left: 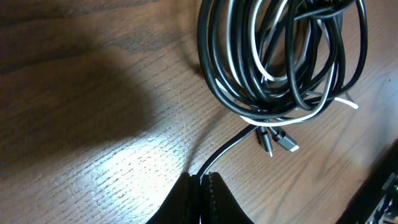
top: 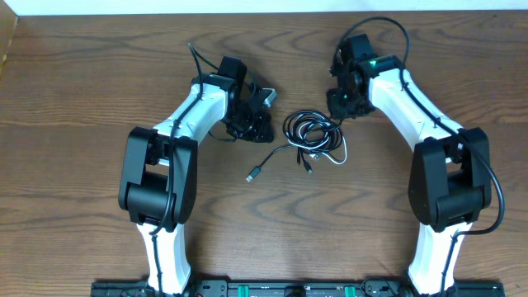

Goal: Untangle cables

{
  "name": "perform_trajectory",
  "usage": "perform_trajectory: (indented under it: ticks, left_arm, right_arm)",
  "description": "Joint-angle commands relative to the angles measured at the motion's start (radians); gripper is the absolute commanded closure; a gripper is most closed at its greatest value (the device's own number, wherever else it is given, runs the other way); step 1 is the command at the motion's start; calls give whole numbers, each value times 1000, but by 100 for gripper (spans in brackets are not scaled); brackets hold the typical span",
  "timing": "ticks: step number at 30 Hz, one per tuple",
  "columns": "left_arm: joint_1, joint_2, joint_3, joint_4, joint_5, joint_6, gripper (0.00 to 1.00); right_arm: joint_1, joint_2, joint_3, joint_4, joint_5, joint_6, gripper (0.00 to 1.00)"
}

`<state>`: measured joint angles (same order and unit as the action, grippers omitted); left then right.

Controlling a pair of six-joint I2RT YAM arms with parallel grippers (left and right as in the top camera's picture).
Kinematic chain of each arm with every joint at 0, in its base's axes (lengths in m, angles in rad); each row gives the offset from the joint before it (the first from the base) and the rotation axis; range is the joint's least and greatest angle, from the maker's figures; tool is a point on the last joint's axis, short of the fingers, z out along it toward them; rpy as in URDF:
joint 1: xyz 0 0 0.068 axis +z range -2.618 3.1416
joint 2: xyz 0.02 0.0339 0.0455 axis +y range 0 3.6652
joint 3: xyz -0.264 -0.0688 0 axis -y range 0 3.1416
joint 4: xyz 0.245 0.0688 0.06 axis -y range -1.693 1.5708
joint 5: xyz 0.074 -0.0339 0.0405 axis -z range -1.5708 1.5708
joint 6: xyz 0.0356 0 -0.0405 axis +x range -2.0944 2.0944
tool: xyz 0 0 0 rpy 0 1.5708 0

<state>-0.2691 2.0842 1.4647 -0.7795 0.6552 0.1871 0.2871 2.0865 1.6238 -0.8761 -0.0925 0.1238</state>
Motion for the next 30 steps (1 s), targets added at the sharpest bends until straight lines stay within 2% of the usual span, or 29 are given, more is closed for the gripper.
perform_trajectory:
  ticks: [1,5,8,12,19,24,30]
  left_arm:
    - [4,10,-3,0,-2,-23,92]
    - [4,10,-3,1,-23,-48,92]
    - [4,10,-3,1,-24,-52,92]
    - [4,10,-3,4,-24,-64,92]
    - [4,10,-3,13,-24,-96,92]
    - [4,10,-3,12,-24,-96,92]
    - [4,10,-3,12,-24,-96,92]
  right_arm:
    - [27,-3,2,-15,-27,62,56]
    - [31,-3,-40,-15,-21,192,64]
    - [29,-3,-69,-18,-20,241,63]
    - [29,-3,-75,-49,-20,250,60]
    - [29,-3,-75,-66,-12,275,68]
    - [9,-3,-75,-31,93,352,69]
    - [-24,-3,-75,28,6,351,72]
